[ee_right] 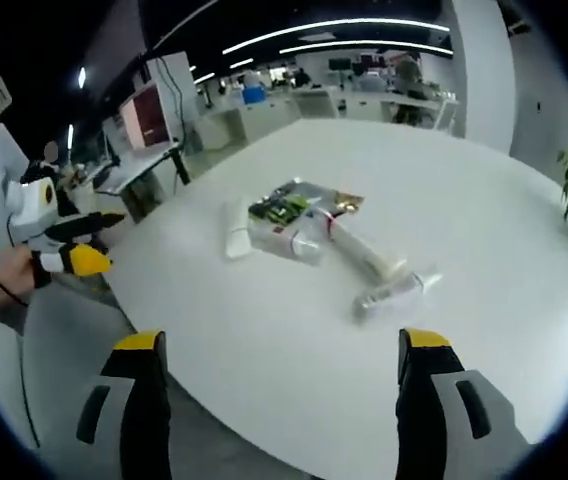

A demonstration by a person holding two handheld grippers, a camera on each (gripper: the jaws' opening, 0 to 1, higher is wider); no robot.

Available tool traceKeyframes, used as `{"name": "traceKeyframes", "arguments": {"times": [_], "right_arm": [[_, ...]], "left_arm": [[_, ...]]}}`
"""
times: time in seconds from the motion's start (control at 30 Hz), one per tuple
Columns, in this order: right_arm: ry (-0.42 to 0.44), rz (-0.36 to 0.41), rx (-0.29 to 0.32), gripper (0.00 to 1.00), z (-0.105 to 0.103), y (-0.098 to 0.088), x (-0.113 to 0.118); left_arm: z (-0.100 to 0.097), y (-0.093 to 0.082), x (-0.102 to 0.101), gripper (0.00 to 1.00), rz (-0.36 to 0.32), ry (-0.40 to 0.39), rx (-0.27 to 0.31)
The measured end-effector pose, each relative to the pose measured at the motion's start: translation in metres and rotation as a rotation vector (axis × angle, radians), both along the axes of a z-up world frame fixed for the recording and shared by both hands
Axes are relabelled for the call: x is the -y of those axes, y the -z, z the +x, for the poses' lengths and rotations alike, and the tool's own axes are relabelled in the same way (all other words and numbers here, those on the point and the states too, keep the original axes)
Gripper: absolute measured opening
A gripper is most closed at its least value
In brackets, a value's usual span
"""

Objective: Arrange the skincare products in the storage area until every visible bottle or jar stands upright without overlapping.

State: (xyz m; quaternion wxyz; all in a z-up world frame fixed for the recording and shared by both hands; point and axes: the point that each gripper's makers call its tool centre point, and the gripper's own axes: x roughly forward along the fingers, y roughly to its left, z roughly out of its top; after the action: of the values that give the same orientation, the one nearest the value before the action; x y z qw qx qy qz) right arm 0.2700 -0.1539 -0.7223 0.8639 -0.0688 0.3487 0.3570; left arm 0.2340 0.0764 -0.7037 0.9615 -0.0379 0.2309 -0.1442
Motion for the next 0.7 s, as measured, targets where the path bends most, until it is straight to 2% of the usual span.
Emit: {"name": "traceKeyframes", "arguments": {"times": [0.33, 0.4, 0.7], "right_arm": [[-0.115, -0.051, -0.005, 0.91, 0.025, -0.018, -0.051], [-0.148, -0.043, 0.005, 0.92, 0.028, -0.022, -0.065], [-0.263, -0.093, 0.038, 0.91, 0.046, -0.037, -0.123]], "left_arm": [[-0.001, 0.001, -0.001, 0.99, 0.004, 0.004, -0.006], [0.000, 0.000, -0.002, 0.99, -0.005, -0.001, -0.004], [-0.001, -0.001, -0.002, 0.99, -0.019, -0.014, 0.003]]}}
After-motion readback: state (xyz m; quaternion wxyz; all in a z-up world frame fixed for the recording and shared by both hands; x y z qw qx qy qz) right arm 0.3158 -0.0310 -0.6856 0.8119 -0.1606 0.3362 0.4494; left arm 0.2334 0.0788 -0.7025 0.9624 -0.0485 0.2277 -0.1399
